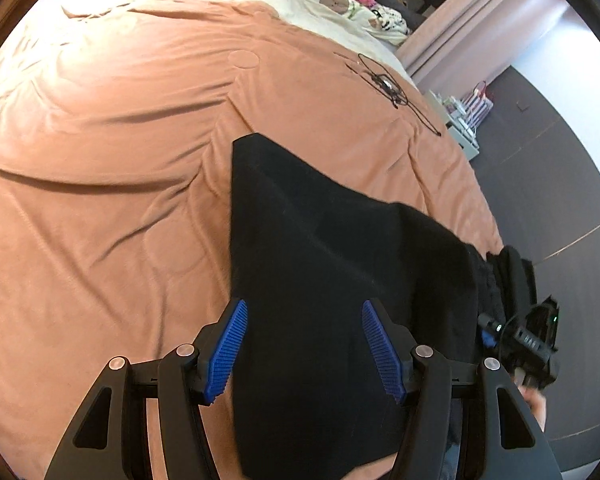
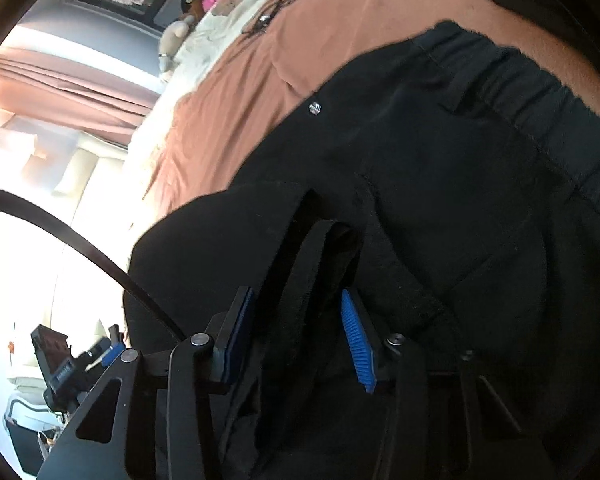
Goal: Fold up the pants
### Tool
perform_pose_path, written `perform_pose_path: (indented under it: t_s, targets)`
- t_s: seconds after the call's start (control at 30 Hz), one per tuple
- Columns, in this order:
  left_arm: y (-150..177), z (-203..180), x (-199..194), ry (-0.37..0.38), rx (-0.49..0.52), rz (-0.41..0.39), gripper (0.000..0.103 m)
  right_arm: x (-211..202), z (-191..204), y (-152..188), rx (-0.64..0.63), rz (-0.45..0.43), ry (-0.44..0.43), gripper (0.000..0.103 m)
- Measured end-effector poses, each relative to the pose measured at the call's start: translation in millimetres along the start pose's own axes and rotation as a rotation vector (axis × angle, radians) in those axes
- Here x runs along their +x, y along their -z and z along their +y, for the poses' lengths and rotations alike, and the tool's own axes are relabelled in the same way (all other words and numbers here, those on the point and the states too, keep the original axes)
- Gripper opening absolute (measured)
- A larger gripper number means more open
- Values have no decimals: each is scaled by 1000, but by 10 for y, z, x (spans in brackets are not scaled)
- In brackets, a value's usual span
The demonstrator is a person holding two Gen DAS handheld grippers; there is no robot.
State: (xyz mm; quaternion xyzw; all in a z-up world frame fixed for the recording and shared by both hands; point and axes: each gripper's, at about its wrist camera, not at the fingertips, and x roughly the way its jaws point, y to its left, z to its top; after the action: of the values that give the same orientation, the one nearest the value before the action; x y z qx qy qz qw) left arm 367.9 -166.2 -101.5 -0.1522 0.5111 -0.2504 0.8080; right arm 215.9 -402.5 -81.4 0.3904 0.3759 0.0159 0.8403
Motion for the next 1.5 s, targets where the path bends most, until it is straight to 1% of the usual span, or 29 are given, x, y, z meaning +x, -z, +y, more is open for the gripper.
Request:
perform_pose_path:
  t_s: [0.03, 0.07, 0.1, 0.17, 0.27, 0.4, 0.47, 0.6, 0.67, 0.7, 0.8, 0.87, 0.93, 1.03, 1.13, 1.17, 1.23, 1.27, 1.33, 1.37, 1.4, 1.43, 1.47, 1.5]
  targets:
    - [-12, 8, 34, 4, -2, -6, 62, 8, -13, -10, 4, -2, 3, 30]
    - [-15, 21, 68, 10, -5, -12, 62, 28, -17, -18, 5, -5, 10, 19]
    - [-12, 57, 113, 14, -13, -16, 62, 49, -33, -38, 5, -6, 21, 15]
    - [11, 110, 188, 12, -27, -7, 62, 3, 27, -27, -7, -15, 8, 10]
    - [26, 142, 253, 13, -20, 10, 62, -92, 155, -24, -74, -63, 28, 8]
    - [31, 207, 297, 30, -43, 15, 62, -290, 297, -148, -134, -120, 59, 8]
    - [39, 230, 309, 43, -49, 21, 62, -375, 389, -252, -182, -142, 97, 7]
    - [48, 249, 314, 51, -57, 24, 62, -528, 460, -409, -239, -167, 179, 7]
    - [52, 264, 319, 43, -56, 22, 62, -596, 507, -519, -258, -186, 219, 7]
    - [61, 277, 327, 41, -61, 28, 62, -662, 487, -536, -280, -140, 210, 7]
    - [69, 291, 333, 50, -65, 33, 62, -753, 585, -680, -329, -158, 271, 7]
    - [73, 296, 339, 42, -67, 38, 62, -845, 561, -667, -348, -157, 300, 7]
    - [73, 282, 341, 54, -62, 40, 62, -813, 623, -739, -369, -154, 337, 6]
    - [73, 264, 368, 51, -55, 51, 61, -760, 738, -778, -420, -148, 390, 6]
    - [95, 250, 390, 57, -50, 60, 61, -635, 965, -818, -465, -152, 443, 6]
    - [101, 248, 397, 54, -48, 62, 61, -553, 1027, -831, -485, -157, 473, 5]
    - [105, 236, 412, 53, -45, 69, 61, -431, 1130, -833, -531, -170, 571, 5]
    - [104, 225, 418, 55, -42, 70, 61, -333, 1149, -822, -534, -164, 592, 5]
    - [103, 190, 426, 46, -30, 71, 61, -114, 1169, -789, -535, -104, 630, 7]
    - [105, 172, 426, 42, -24, 71, 61, -28, 1141, -767, -524, -81, 624, 14]
    - [108, 153, 425, 44, -17, 73, 61, -1, 1114, -736, -508, -70, 612, 17]
    - [107, 137, 425, 47, -13, 73, 61, -7, 1098, -704, -494, -69, 601, 24]
    - [113, 127, 426, 51, -9, 74, 61, -43, 1087, -658, -477, -74, 582, 39]
    - [122, 121, 433, 47, -4, 79, 61, -104, 1078, -583, -461, -86, 556, 48]
